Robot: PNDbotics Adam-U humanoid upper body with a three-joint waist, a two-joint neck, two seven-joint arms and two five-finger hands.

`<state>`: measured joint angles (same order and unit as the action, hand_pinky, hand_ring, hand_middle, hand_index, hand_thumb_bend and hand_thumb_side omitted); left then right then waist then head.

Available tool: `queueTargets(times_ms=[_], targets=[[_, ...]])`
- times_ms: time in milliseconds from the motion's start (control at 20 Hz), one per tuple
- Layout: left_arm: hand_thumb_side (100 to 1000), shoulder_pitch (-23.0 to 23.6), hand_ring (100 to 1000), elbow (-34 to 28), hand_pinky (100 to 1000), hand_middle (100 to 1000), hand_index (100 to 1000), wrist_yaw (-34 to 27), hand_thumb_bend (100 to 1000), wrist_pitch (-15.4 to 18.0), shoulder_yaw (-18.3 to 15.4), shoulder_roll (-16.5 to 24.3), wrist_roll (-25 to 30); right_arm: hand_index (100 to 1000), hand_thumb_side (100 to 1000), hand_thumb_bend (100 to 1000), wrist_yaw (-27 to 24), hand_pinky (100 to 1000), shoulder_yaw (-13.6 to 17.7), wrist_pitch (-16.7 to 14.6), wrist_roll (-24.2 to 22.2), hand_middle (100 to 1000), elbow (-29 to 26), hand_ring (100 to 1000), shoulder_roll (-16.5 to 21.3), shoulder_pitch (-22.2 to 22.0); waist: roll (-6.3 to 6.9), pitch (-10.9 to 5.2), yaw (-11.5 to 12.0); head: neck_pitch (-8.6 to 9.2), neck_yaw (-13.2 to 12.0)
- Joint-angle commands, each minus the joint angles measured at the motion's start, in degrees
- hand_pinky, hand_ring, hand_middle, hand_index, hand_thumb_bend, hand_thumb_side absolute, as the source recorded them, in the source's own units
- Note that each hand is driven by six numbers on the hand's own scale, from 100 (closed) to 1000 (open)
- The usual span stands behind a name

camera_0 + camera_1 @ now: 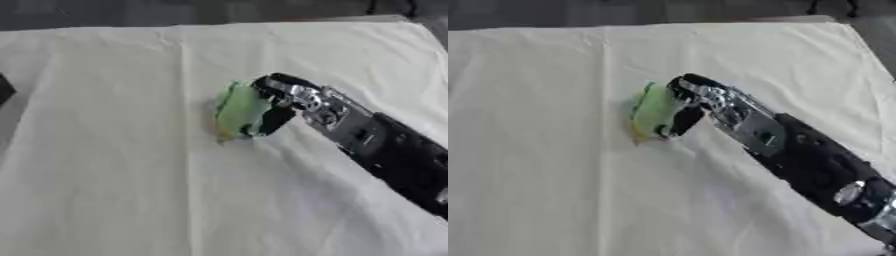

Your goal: Pick up the objects with one hand, pass them to the other hand, and then place them into the box on the other side of the table.

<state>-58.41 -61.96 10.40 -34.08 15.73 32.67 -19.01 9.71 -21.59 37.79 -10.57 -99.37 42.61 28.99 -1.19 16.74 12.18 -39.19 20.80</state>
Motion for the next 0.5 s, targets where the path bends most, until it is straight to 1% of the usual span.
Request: queueTargets(times_ms=[50,100,300,350,450,500], targets=[[381,-0.7,716,-0.7,893,670,651,0.1,238,-0.1,-0.3,1.6,0.0,615,100,382,-2.3,746,0.7,1.1,2.0,506,-1.1,688,1.1,-0.6,0.11,-1.62,-0.3,-0.25,-0.2],[381,-0.7,716,-0.6,893,670,651,0.2,238,-0.1,-0.3,1.7,0.1,615,100,382,-3.1,746,0.9,1.4,2.6,506,-1.8,688,1.3,-0.9,0.13,-1.85,-0.4,-0.39,-0.3],[376,-0.4,714,-0.4,892,669,650,0.7,240,0.0,-0.3,1.8,0.3,570,100,371,-5.1,696,1.8,2.8,4.3,471,-5.5,640,2.2,-1.8,0.26,-2.81,-1.0,-0.79,-0.6],[373,-0.3,713,-0.4,891,668,649,0.8,243,0.0,-0.2,1.8,0.4,543,100,365,-5.5,653,2.0,3.3,4.8,451,-6.4,612,2.4,-1.9,0.33,-3.03,-1.1,-0.82,-0.7],[373,-0.3,711,-0.4,890,667,647,0.9,243,0.0,-0.2,1.8,0.7,529,100,358,-6.2,622,2.4,4.4,5.8,440,-8.1,596,2.6,-2.2,0.48,-3.39,-1.2,-0.93,-0.8],[374,-0.4,708,-0.4,888,666,647,1.0,244,0.1,-0.2,1.8,0.8,521,100,352,-6.4,580,2.5,4.9,6.5,433,-9.0,582,2.7,-2.3,0.55,-3.54,-1.3,-0.98,-0.9]])
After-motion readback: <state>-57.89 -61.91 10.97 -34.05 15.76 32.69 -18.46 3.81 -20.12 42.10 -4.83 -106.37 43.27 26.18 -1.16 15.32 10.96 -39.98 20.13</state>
